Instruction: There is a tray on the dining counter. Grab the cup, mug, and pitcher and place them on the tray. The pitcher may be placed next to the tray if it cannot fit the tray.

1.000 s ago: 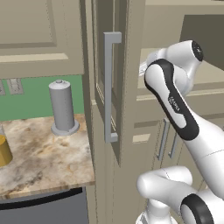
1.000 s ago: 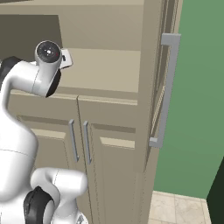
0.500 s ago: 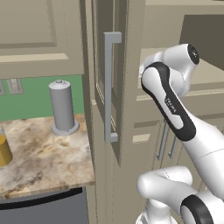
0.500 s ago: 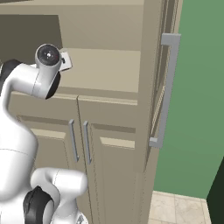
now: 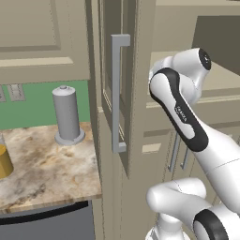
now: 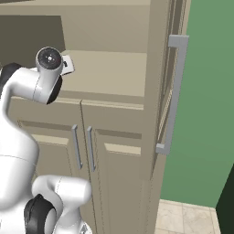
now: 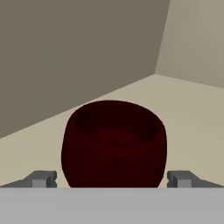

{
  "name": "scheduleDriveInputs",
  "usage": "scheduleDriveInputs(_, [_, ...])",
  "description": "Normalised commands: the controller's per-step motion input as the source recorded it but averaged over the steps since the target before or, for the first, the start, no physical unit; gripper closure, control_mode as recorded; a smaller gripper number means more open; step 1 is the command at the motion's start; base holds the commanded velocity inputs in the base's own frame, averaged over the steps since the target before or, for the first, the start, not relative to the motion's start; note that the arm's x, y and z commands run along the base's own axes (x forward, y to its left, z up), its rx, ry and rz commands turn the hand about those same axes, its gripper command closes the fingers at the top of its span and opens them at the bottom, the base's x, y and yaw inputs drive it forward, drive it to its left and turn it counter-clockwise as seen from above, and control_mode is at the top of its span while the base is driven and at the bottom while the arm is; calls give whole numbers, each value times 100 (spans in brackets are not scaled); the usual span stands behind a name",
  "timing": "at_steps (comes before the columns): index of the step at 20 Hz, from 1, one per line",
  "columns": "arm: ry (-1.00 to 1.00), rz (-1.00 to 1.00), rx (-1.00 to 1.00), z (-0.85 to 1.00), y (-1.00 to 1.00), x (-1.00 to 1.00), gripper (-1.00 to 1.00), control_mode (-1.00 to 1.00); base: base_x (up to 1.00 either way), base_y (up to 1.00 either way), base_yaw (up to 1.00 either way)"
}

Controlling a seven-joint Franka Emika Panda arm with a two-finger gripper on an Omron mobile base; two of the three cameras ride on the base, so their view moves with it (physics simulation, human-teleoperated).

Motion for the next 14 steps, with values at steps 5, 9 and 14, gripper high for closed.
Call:
scheduleDriveInputs(5, [0,0,0,0,0,0,-100,-100,0,0,0])
scheduleDriveInputs(9, [0,-1,0,0,0,5,-100,-100,0,0,0])
scheduleDriveInputs(14, [0,0,0,0,0,0,100,-100,0,0,0])
